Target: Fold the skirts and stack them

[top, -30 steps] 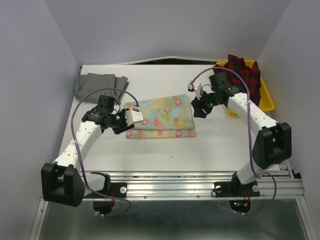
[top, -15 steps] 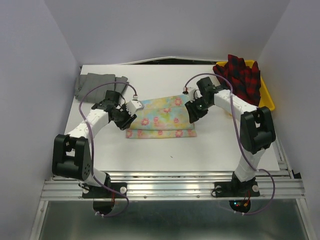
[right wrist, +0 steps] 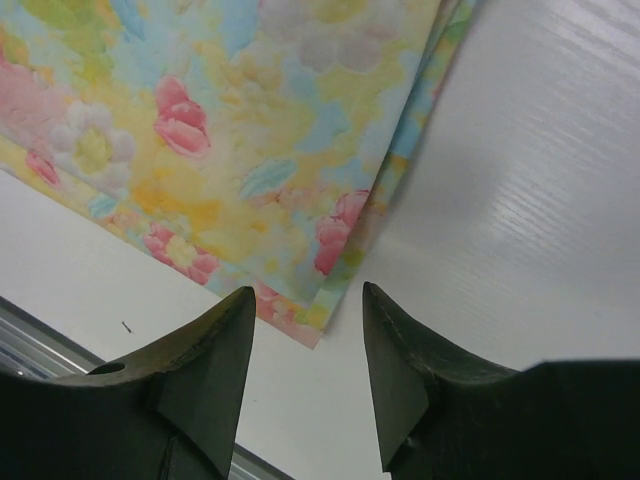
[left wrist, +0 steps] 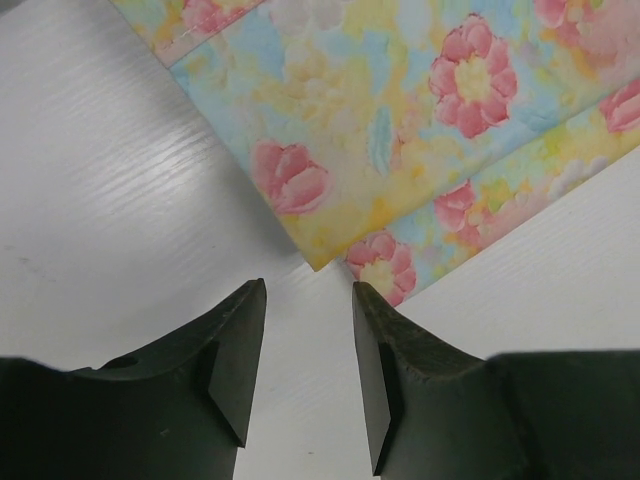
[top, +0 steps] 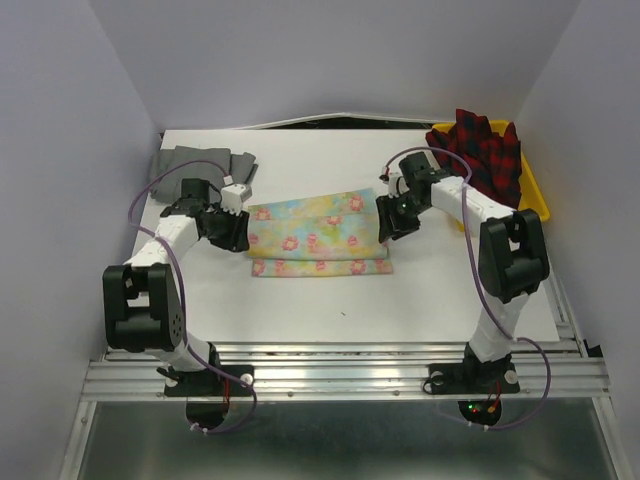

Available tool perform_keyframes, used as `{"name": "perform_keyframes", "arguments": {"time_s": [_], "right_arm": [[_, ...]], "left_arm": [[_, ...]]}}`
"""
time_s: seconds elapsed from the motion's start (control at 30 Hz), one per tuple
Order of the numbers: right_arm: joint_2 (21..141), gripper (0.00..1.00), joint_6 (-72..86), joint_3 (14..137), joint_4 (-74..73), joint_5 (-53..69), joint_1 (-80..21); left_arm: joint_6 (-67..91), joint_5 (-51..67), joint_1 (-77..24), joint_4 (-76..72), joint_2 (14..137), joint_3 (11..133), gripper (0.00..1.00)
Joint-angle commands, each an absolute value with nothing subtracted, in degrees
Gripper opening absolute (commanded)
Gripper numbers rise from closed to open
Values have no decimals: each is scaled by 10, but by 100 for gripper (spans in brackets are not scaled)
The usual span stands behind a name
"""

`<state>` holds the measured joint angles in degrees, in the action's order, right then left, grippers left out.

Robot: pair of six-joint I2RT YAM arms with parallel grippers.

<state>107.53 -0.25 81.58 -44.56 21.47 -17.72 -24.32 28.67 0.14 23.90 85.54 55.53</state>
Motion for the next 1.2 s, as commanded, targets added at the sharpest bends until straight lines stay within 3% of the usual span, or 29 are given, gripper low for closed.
{"name": "perform_keyframes", "arguments": {"time_s": [0.0, 0.53, 0.67, 0.8, 0.87, 0.93, 1.03, 1.17], "right_arm": [[1100, 52, 33, 835, -449, 227, -176], [1126, 38, 31, 828, -449, 256, -171], [1129, 26, 26, 833, -449, 250, -171], [1129, 7, 24, 840, -449, 249, -165], [1127, 1, 23, 845, -450, 248, -165], [1122, 1, 19, 862, -453, 251, -160], [1118, 1, 13, 886, -467, 256, -160], [1109, 1, -13, 918, -489, 255, -160]], "left_arm": [[-193, 320, 26, 231, 879, 577, 52], [-141, 378, 40, 187, 942, 577, 55], [-125, 387, 39, 171, 958, 583, 54], [-120, 396, 39, 168, 966, 591, 40], [-123, 412, 39, 172, 965, 596, 26], [-129, 432, 39, 191, 962, 602, 12], [-141, 450, 40, 215, 960, 612, 0], [-153, 468, 40, 249, 942, 622, 0]]}}
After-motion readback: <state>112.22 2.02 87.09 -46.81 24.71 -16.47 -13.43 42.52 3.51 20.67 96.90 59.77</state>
